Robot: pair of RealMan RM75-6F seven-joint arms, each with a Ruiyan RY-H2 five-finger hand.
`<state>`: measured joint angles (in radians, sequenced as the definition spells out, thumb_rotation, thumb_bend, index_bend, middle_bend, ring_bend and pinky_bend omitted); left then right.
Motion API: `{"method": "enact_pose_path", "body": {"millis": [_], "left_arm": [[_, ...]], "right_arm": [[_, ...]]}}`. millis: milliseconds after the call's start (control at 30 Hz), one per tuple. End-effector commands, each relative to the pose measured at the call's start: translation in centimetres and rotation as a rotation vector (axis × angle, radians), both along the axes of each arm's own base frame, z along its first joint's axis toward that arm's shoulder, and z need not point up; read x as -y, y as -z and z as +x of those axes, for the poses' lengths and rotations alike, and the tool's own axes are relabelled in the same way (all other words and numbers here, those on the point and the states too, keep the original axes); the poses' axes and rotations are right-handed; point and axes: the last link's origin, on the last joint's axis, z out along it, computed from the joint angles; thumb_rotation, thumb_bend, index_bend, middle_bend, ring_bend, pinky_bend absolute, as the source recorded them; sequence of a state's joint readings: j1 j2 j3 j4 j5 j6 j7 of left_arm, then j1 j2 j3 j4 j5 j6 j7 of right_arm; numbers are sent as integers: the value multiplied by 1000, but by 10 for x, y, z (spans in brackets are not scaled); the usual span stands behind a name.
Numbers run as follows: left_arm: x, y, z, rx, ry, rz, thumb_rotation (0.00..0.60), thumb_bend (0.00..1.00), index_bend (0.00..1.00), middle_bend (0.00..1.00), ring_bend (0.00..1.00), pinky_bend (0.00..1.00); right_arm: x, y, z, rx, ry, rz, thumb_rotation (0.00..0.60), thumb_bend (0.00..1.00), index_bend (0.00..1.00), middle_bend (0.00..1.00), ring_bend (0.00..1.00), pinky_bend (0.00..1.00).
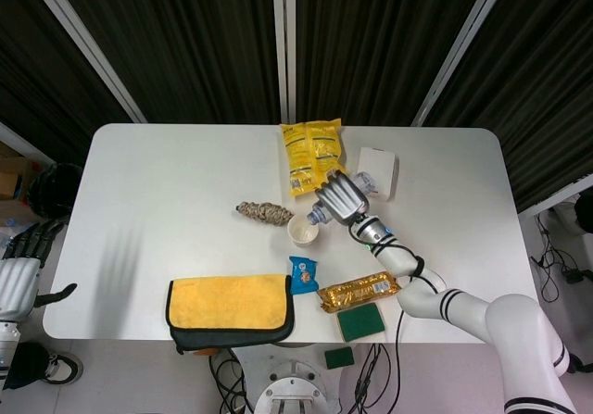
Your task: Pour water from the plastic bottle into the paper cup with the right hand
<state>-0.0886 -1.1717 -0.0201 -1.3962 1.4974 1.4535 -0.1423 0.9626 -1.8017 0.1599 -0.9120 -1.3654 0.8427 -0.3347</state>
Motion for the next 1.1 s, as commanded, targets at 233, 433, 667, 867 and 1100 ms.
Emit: {"method": "enact_pose_path", "body": {"millis": [233,433,667,867,1100], "left_arm": [[1,-1,0,-3,-1,3,597,88,86,63,0,116],[1,-2,1,-2,2,4,596,88,86,63,0,116],[0,2,5,-8,13,-11,596,88,86,63,0,116],[0,7,9,-15,17,-30,597,89,86,63,0,116],[-2,14,16,-23,27,-47,595,89,86,63,0,116]], "right_arm": [[-5,-13,1,319,162,94,600,360,656,540,578,564],[-12,-49,-2,580,253,137,600,359,656,543,578,564],[-34,-62,-54,947,531,235,600,359,656,541,578,563],[-51,-58,-109,1150,651,212,600,352,657,539,577,563],[-62,-46,-151,1283,718,295,600,482,632,507,570,544]]}}
